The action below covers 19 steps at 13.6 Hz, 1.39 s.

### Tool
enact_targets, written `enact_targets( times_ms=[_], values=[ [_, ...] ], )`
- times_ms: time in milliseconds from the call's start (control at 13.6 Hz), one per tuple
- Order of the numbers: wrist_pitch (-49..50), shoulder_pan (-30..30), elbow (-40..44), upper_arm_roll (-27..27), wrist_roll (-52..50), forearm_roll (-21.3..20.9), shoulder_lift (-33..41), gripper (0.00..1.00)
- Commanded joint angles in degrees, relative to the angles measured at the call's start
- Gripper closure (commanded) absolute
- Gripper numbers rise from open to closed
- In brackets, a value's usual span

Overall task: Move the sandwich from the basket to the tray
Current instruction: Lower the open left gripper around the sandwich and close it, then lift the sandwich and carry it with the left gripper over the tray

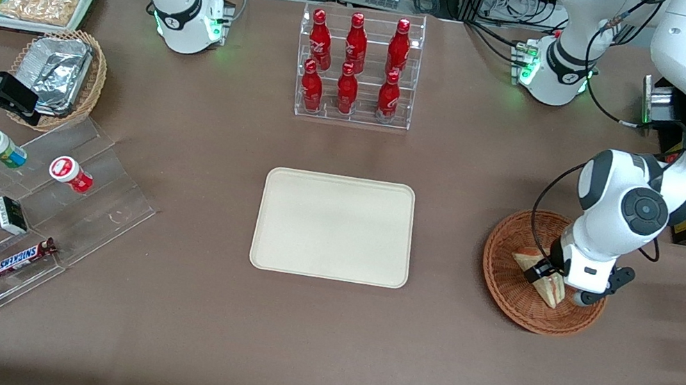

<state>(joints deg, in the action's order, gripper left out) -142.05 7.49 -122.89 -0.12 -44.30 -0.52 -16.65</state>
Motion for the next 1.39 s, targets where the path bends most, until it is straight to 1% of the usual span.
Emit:
enact_targets(
  times_ms=[0,73,147,440,514,807,954,1101,1174,1321],
  values=[
    [-0.68,0.77,0.02,0.47,-1.23,-0.88,-0.31,0.82],
    [-0.68,0.86,0.02,0.47,-1.14,-0.88,-0.31,0.89],
    [-0.59,0.86,0.02,0.47,-1.05,-0.97,-0.14,0.99],
    [1.33,0.77,0.54,0.56,-0.35,-0.97,1.26,1.0],
    [4.04,0.77,1.94,0.56,0.0,-1.06,1.79,1.0],
    [21.34,1.2,10.19,0.21,1.58,-1.76,5.12,1.0],
    [29.25,3.48,14.15,0.21,4.03,-2.11,6.89,1.0],
    [36.99,8.04,19.76,0.04,5.01,-2.02,6.37,1.0],
    [39.2,10.93,22.23,0.04,4.14,-2.02,5.58,1.0],
    [39.14,16.12,24.18,-0.14,3.78,-0.98,5.14,1.0]
  ],
)
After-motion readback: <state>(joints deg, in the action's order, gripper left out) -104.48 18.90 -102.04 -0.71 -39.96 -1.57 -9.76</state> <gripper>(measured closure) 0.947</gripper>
